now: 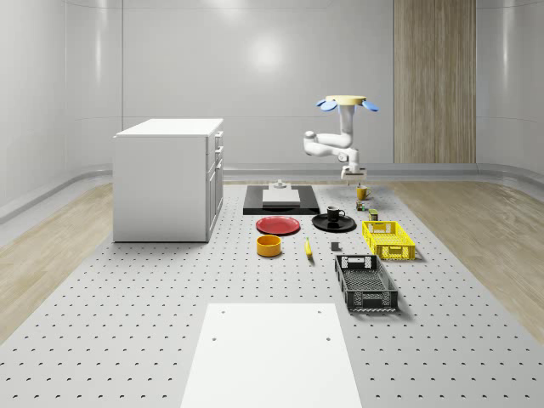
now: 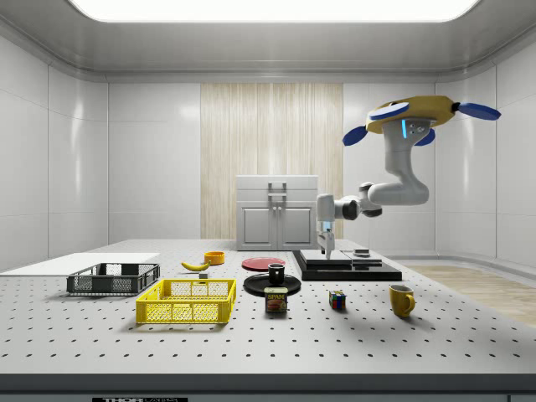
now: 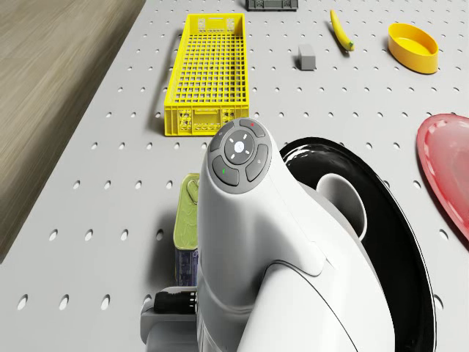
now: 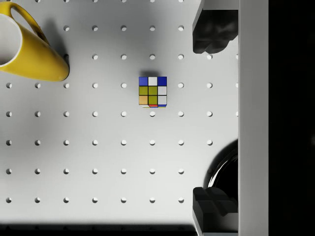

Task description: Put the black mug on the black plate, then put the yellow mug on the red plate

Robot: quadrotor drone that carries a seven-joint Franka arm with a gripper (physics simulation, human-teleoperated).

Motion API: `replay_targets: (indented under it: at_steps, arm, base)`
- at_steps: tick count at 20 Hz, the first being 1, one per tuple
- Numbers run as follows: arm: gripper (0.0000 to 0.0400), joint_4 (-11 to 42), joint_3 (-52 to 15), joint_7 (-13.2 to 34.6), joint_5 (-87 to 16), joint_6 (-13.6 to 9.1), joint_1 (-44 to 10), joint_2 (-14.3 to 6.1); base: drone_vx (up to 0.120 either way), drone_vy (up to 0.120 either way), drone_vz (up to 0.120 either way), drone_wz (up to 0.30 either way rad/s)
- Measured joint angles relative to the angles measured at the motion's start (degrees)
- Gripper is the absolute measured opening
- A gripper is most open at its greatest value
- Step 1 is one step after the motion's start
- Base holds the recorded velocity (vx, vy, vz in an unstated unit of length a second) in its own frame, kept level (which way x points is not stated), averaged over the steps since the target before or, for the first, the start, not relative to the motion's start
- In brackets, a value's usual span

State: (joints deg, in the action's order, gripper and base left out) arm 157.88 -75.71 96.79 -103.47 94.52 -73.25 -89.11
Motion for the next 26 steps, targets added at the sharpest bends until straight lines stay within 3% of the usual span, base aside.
replay_targets:
  at_steps: [4, 26]
  arm:
    - [0.0400, 0.0, 0.0, 0.0, 0.0, 0.1, 0.0, -0.1]
    - [0.0400, 0.0, 0.0, 0.1, 0.2, 0.5, -0.1, -0.5]
  base:
    - [-0.120, 0.120, 0.000, 0.000]
    - [-0.120, 0.016, 0.000, 0.000]
